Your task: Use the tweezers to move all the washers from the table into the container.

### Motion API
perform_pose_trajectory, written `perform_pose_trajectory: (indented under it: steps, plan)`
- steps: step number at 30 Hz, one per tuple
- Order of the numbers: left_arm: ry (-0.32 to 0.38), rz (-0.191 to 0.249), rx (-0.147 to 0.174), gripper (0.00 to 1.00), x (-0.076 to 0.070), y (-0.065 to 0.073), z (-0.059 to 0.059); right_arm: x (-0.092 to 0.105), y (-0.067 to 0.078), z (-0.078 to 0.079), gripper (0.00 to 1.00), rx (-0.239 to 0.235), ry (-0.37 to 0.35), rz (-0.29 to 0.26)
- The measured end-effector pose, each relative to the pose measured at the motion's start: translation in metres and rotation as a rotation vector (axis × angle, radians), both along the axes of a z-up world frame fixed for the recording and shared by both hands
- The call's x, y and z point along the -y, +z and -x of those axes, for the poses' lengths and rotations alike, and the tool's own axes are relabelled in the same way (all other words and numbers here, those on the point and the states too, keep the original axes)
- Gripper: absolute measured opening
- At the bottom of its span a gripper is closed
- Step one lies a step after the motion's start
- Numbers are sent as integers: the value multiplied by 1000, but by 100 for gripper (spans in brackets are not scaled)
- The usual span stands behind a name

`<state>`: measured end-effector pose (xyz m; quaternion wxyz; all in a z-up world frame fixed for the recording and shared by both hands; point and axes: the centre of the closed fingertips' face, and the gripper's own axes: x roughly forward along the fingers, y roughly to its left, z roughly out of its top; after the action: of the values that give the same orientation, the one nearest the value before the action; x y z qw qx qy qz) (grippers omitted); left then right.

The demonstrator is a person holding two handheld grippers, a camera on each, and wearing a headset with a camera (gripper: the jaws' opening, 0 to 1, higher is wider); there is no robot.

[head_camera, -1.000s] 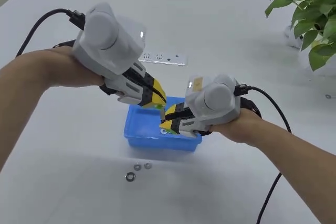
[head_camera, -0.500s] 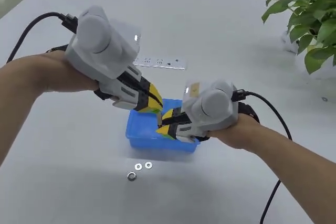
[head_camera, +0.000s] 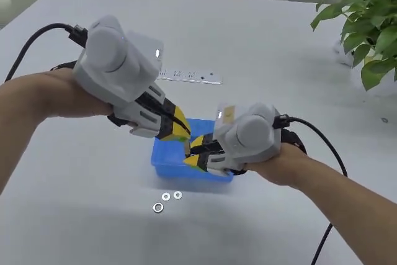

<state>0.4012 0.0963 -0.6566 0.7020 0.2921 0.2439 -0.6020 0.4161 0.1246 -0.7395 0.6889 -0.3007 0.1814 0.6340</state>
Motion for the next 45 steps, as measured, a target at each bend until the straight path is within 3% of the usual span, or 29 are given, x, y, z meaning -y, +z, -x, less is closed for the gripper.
perform_pose_trajectory:
  steps: [5, 17, 32, 45]
  plan:
    - [2, 9, 6, 5, 1, 6, 0, 0, 6, 1, 12, 7, 4, 1]
    - [2, 3, 8, 5, 0, 8, 15, 0, 8, 15, 12, 10, 11, -1]
    - [21, -6, -19, 5, -7, -6, 32, -6, -5, 34, 12, -6, 36, 5]
    - [26, -17, -55, 5, -12, -24, 37, -7, -25, 42, 12, -47, 40, 14]
